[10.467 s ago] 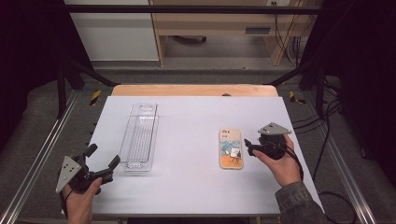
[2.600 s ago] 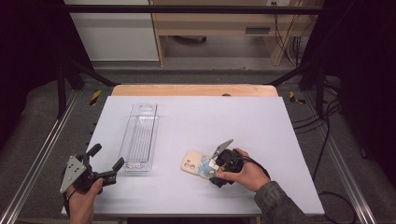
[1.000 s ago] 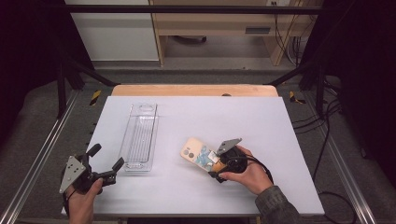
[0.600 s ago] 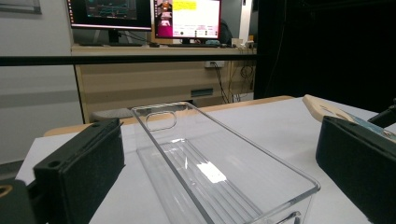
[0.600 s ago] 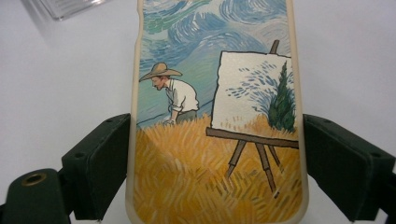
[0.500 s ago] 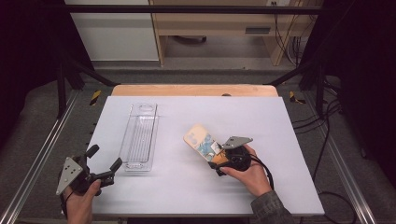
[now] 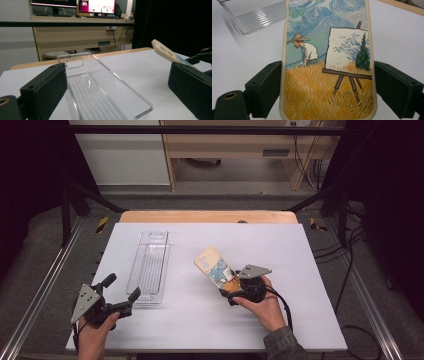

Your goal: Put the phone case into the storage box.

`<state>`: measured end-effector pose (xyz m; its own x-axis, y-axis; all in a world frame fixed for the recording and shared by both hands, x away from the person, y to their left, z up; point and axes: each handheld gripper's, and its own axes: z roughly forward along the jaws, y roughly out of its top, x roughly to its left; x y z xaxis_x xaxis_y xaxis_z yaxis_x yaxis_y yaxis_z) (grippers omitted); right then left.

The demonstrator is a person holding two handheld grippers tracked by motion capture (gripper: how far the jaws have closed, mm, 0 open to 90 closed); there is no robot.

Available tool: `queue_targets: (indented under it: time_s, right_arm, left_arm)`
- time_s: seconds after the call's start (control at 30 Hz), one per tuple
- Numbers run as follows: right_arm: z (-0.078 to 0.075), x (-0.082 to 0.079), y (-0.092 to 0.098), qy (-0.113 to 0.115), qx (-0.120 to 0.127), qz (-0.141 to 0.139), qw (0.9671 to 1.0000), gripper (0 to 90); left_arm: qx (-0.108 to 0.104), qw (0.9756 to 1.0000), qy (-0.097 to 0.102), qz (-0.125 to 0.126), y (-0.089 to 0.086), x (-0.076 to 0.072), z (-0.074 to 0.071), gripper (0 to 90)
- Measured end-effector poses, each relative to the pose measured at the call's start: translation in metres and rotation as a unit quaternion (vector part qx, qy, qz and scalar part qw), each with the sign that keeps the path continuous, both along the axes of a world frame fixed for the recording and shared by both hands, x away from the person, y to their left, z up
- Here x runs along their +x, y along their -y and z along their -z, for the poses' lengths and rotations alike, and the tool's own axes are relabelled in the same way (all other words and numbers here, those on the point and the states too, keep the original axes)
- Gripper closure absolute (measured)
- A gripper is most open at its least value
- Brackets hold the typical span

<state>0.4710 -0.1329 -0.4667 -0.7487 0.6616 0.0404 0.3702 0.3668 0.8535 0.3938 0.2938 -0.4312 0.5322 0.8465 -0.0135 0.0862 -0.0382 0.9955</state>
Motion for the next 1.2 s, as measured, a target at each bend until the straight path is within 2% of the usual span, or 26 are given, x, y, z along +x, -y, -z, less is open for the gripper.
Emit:
queue_targets:
  time_s: [0.07,0.27,0.73,0.87,1.2]
  right_arm:
    - [0.001,0.000,0.000,0.000,0.001,0.000,1.0000,12.1]
    - [-0.001,-0.002,0.000,0.005,0.014,-0.002,0.9999,12.1]
    - [-0.011,-0.008,0.005,0.023,0.044,0.003,0.9987,12.1]
    - [-0.012,-0.008,0.006,0.026,0.050,0.003,0.9984,12.1]
    - [-0.014,-0.011,0.006,0.031,0.064,0.000,0.9975,12.0]
  left_arm:
    - [0.004,0.9999,0.000,0.010,0.007,0.000,-0.005,2.1]
    - [0.008,0.9989,-0.017,0.043,0.032,0.008,-0.016,2.0]
    - [0.036,0.9953,-0.022,0.087,0.075,0.031,-0.037,2.0]
    - [0.042,0.9942,-0.022,0.097,0.083,0.035,-0.039,1.9]
    - [0.052,0.9926,-0.028,0.106,0.101,0.042,-0.033,1.8]
